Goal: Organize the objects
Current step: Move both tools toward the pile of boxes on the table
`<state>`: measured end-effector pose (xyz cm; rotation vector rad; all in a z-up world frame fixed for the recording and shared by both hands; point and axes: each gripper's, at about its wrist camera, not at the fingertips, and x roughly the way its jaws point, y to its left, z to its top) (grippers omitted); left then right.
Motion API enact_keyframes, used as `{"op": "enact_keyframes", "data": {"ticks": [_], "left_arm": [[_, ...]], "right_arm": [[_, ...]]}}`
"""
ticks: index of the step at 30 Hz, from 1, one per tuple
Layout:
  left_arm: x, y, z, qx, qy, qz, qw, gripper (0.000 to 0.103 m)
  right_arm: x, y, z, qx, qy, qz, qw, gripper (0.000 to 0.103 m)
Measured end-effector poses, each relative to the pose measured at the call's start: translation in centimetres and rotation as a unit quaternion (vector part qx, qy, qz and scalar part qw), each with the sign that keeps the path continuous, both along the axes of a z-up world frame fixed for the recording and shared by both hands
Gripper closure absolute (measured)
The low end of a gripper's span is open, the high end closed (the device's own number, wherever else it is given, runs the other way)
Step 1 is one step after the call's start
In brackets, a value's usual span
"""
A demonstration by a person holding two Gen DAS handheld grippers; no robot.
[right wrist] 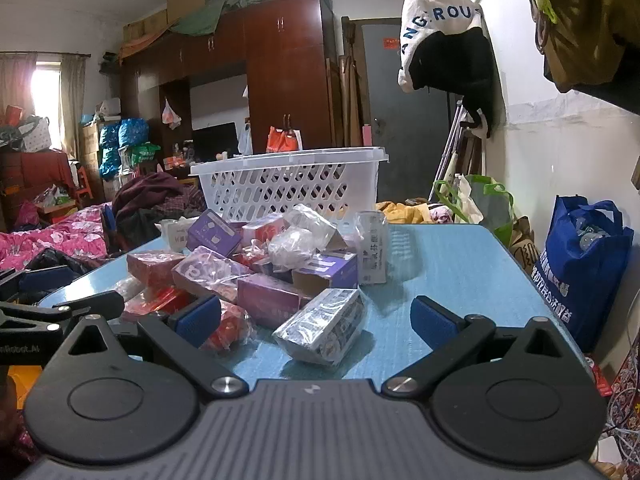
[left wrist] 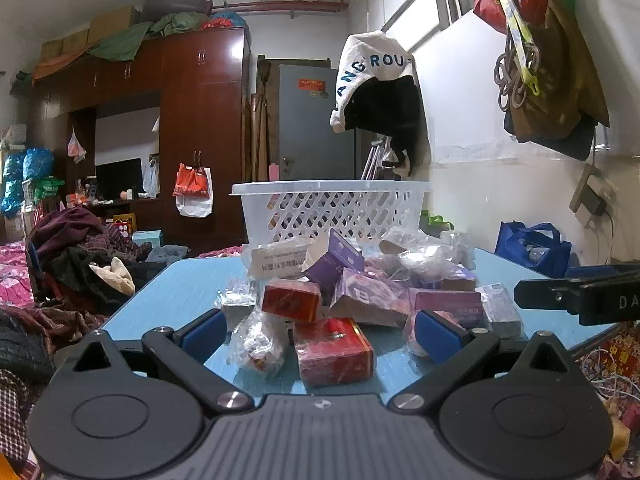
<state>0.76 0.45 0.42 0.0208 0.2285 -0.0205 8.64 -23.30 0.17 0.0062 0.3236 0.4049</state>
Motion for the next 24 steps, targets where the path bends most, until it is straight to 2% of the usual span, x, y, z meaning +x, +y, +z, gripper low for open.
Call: {"op": "enact_keyframes", "data": {"ticks": [6,10,16,22,24], "left_arm": [[0.13,0.3,0.1,-0.004,-0.01,-0.005,0.9999,0.001],[0.16,-0.05,0.06,0.009,-0.019,-0.004,0.9998,0.001],[0.03,-0.05,0.13,0.007,-0.037,-0.01,0.9992,0.0],[-0.54,0.03,0.14,0.002,-0.076,-0.004,0.9971,0.0],[-0.54,0.02,0.17,0.001,-0.072,-0.004,0.9974,0.0]], "right_arm": [[0.08,-0.23,-0.03,0.001,0.002,-0.001,1.0,0.0],[0.33,-0.25,-0.12,0.003,0.007,-0.001,1.0,0.0],[0.34,-0.16,-0.12,0.001,0.007,-0.001,1.0,0.0],[0.36,-0.15,-0.13,0.003,0.009,-0.001,1.0,0.0],[0.37,-0.17,-0.15,0.002,0.009,-0.001,1.0,0.0]]}}
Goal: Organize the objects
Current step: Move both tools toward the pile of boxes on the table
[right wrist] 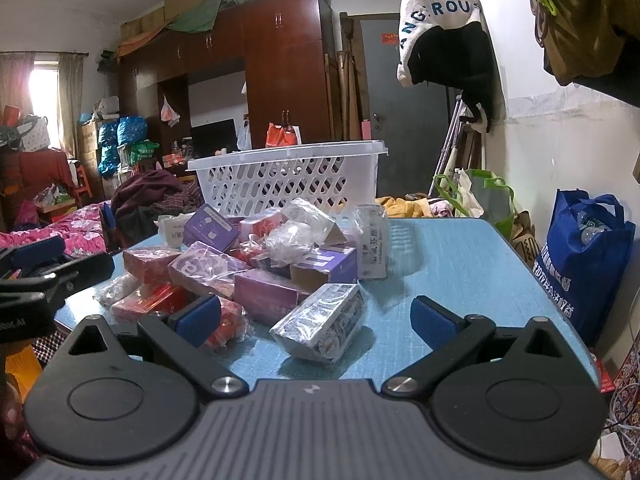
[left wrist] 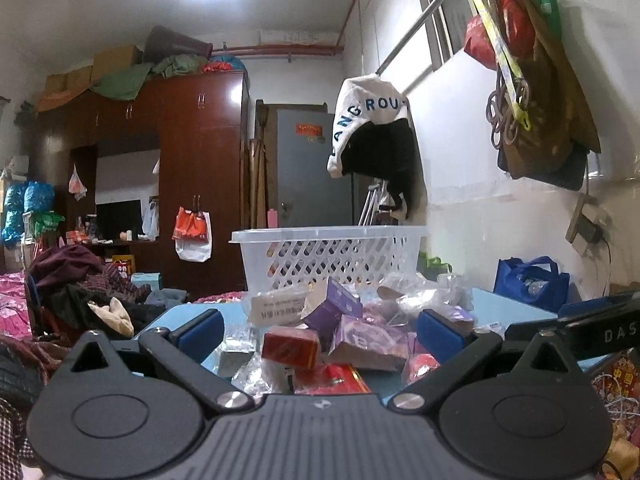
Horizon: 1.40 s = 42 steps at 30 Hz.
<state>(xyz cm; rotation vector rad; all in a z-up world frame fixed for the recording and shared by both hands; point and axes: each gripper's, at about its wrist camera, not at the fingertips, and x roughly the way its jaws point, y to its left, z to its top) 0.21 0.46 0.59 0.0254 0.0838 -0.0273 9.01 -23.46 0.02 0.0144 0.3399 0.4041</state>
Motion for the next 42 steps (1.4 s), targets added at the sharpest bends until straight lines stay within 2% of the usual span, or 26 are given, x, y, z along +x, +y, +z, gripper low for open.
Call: {"op": "enact_keyframes", "data": {"ticks": [3,8,14,27,42], "left_arm": [[0.5,-0.2,-0.2,0.007,0.031,-0.007,0.9995,0.0],[1.2,0.0,-0.7,-0.007,0.072,-0.009,0.9973,0.0],[1.3,0.0,-0.8,-0.008,0.08,0.002,0.9967,0.0],[1.1,-0.3,-0.9,-0.001,0.089,-0.002,0.9961,0.0],[1.2,-0.6,-0.7,0.007,0.088,-0.009,0.9961,0.0]], "right_arm": [[0.0,-0.1,-0.1,0.007,0.002,0.004,1.0,0.0],[-0.1,-0.2,0.0,0.018,-0.003,0.01,1.0,0.0],[-0.2,-0.3,0.0,0.021,-0.017,0.015,1.0,0.0],[0.2,0.0,-0.3,0.012,0.007,0.021,1.0,0.0],[0.1,0.2,-0.5,0.012,0.005,0.038,0.999,0.0]]}}
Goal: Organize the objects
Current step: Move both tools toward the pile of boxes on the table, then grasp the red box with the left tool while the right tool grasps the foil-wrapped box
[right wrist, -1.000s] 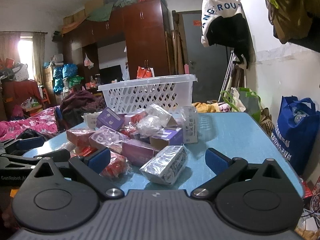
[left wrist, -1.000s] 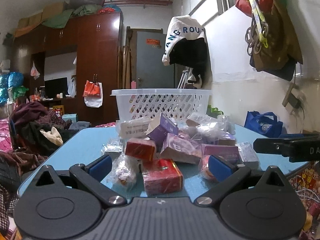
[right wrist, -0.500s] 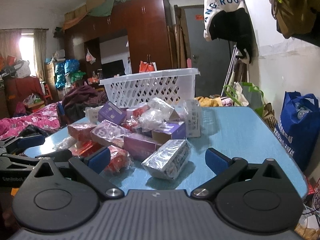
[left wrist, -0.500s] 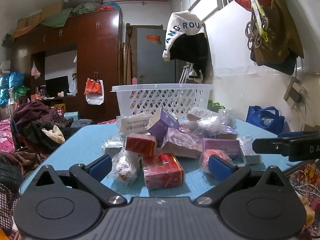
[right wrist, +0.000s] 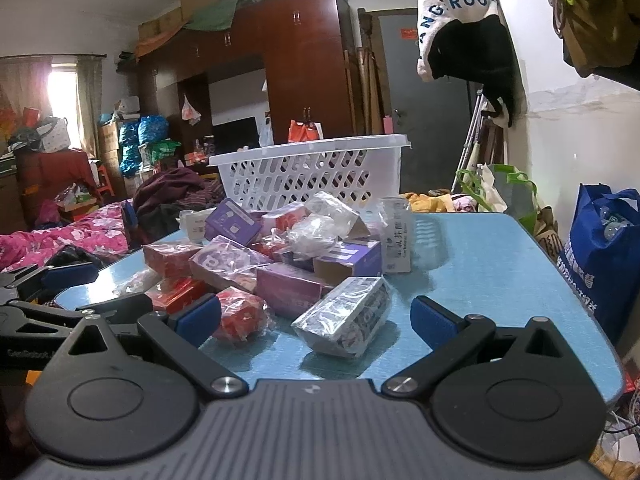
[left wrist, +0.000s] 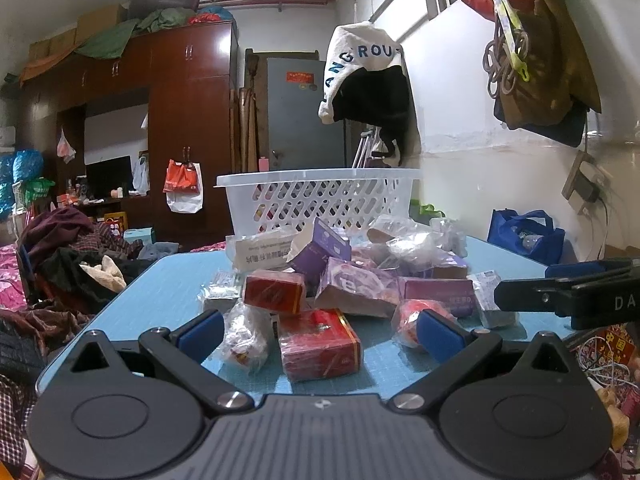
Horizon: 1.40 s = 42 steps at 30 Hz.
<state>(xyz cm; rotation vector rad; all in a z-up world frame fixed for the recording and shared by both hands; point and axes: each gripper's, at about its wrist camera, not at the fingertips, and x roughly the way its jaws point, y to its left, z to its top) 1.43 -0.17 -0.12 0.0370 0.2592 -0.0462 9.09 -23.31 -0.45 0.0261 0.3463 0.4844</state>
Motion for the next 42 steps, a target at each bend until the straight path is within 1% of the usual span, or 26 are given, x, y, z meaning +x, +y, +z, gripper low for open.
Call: {"op": "enact_keyframes", "data": {"ticks": [21,23,25,28,29,31,33,35,37,40,42], "left_arm": [[-0.1,0.2,0.1,0.006,-0.009,-0.008,0.9999,0.0],[-0.2,0.8,0.3,0.013,-0.022,-0.004,0.9997,0.0],[0.1,2.5,0.8,0.013,-0.03,0.011,0.9994,0.001],[0.5,6.1,1.2,-0.023,-0.03,0.014,0.9992,0.004],[0.7,7.4,1.2,-0.039,-0.022,0.008,0.999,0.005],[1.3,8.6,1.1,-0.051,-0.007,-0.006,0.9986,0.007],[1.8,8.8,1.0,-0.046,-0.003,-0.019,0.9987,0.01],[2.2,8.6,1.0,-0.043,-0.005,-0.033,0.9985,0.012],[2.9,7.9,1.0,-0.048,-0.004,-0.055,0.9974,0.016],[4.2,6.6,0.5,-0.035,0.009,-0.07,0.9969,0.026],[5.1,5.9,0.0,-0.028,0.016,-0.073,0.9968,0.039]], "right_arm": [[0.0,-0.1,0.1,-0.001,-0.002,0.0,1.0,0.0],[-0.1,-0.2,0.1,-0.007,-0.008,-0.002,1.0,0.0],[-0.2,-0.2,0.1,-0.017,-0.029,-0.012,0.999,0.0],[0.1,-0.6,-0.2,-0.031,-0.049,-0.026,0.998,0.0],[0.3,-0.8,-0.3,-0.028,-0.048,-0.027,0.998,0.0],[0.7,-1.2,-0.5,-0.022,-0.041,-0.027,0.999,0.0],[1.0,-1.3,-0.7,-0.024,-0.033,-0.028,0.999,0.0],[1.1,-1.3,-0.9,-0.026,-0.032,-0.027,0.999,0.004],[1.2,-1.1,-1.1,-0.027,-0.03,-0.017,0.999,0.008],[1.5,-0.4,-1.6,-0.039,-0.021,-0.003,0.999,0.013],[1.7,0.1,-1.9,-0.043,-0.021,-0.003,0.999,0.014]]}}
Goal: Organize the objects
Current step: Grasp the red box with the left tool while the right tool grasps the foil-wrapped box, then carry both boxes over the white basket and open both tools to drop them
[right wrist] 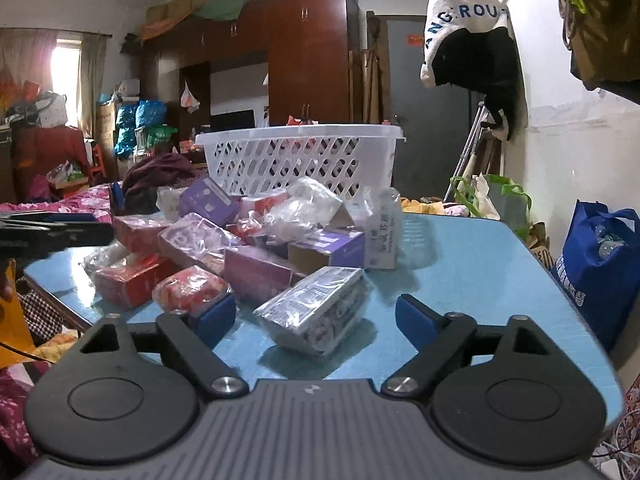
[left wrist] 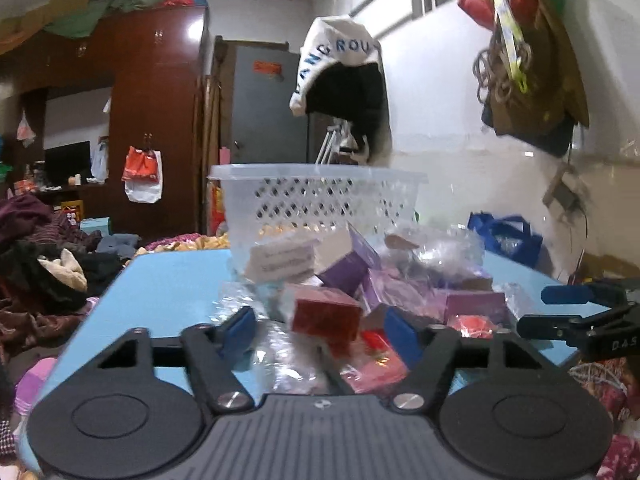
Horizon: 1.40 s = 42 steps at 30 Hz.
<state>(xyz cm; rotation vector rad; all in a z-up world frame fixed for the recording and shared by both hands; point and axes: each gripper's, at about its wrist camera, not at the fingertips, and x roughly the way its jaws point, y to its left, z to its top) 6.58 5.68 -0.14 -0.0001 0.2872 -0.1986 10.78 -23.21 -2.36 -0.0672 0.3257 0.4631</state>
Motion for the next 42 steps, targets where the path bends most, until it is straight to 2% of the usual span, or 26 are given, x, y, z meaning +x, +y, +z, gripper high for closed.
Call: {"op": "enact_keyframes", "data": {"ticks": [5,7,9,10,16,22,28,32,36,39,42], "left_arm": [[1.2,-1.2,-0.7,0.023,-0.001,0.01,0.9997,0.044],[1.4,-1.2,-0.8,0.023,-0.001,0.016,0.9996,0.05],[1.4,-0.8,-0.8,0.022,-0.002,0.016,0.9996,0.053],[1.3,-0.7,-0.8,0.022,-0.004,0.015,0.9996,0.053],[0.5,-0.4,-0.5,0.031,-0.035,0.021,0.9987,0.054],[-0.2,0.5,0.4,0.023,-0.062,0.024,0.9976,0.054],[0.3,1.2,3.5,0.002,-0.097,0.032,0.9948,0.054],[2.9,1.1,7.2,-0.018,-0.11,0.021,0.9935,0.054],[7.8,0.4,11.1,-0.025,-0.104,0.011,0.9942,0.054],[12.7,-0.3,12.2,-0.021,-0.068,0.014,0.9974,0.054],[17.1,-0.4,12.0,-0.027,-0.018,0.017,0.9993,0.054]], "right_arm": [[0.7,0.6,-0.6,-0.011,0.009,-0.005,1.0,0.021],[0.8,0.4,-0.9,-0.009,0.014,-0.004,1.0,0.028],[0.9,0.4,-1.0,-0.015,0.017,-0.004,1.0,0.036],[0.8,0.3,-1.0,-0.015,0.014,-0.005,1.0,0.038],[0.2,-0.3,-0.7,-0.02,-0.003,-0.017,1.0,0.039],[0.3,-1.4,0.2,-0.009,-0.013,-0.031,0.999,0.04],[1.3,-2.0,2.9,0.012,-0.038,-0.033,0.999,0.04],[3.8,-0.3,6.4,0.009,-0.068,-0.019,0.997,0.04],[8.0,3.0,10.2,0.0,-0.094,0.001,0.996,0.04],[12.0,6.0,11.9,-0.03,-0.11,-0.002,0.993,0.04],[16.7,8.1,12.3,-0.047,-0.071,0.0,0.996,0.04]]}}
